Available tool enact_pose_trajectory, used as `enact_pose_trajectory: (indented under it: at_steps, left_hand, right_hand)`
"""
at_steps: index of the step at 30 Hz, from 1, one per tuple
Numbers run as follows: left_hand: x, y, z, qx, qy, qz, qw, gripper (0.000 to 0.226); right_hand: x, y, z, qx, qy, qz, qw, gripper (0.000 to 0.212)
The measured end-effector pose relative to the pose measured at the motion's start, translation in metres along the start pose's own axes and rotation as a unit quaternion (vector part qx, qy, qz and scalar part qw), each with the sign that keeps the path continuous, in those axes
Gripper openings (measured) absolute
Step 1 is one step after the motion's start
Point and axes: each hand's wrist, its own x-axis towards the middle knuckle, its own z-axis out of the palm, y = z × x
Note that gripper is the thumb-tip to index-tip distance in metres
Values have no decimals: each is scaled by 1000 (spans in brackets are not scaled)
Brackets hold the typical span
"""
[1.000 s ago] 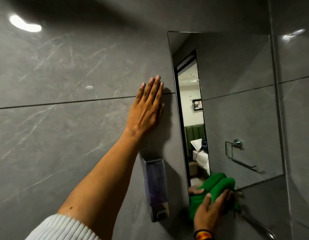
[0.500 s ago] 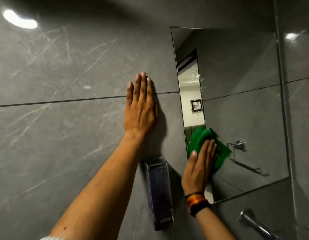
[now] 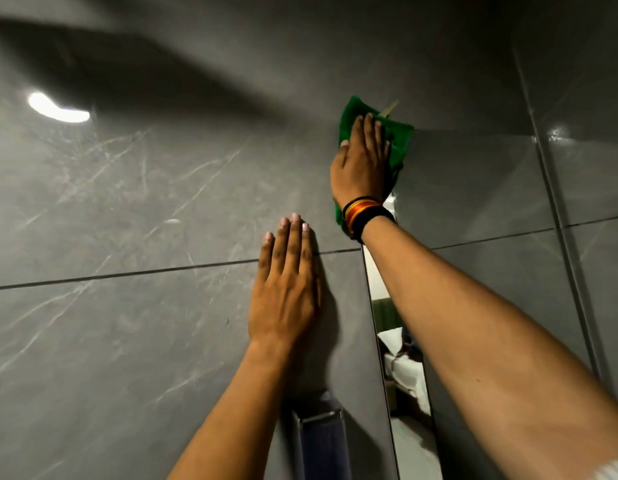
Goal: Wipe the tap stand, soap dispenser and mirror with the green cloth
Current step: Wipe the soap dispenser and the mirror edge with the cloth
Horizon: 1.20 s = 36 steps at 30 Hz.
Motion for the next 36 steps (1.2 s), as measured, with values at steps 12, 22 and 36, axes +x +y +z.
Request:
enact_pose_trajectory:
  at_steps: [12, 22, 36]
  left_hand:
    - [-1, 0, -4, 13, -8, 11, 1000, 65]
    - [-1, 1, -4, 13, -12, 16, 1000, 65]
    - [0, 3, -1, 1, 7, 17, 1000, 64]
  right_hand:
    - [17, 58, -14, -19, -21, -63, 998, 54]
    - [68, 177, -49, -36, 19, 28, 999, 53]
    - [140, 291, -88, -101, -3, 199, 975, 56]
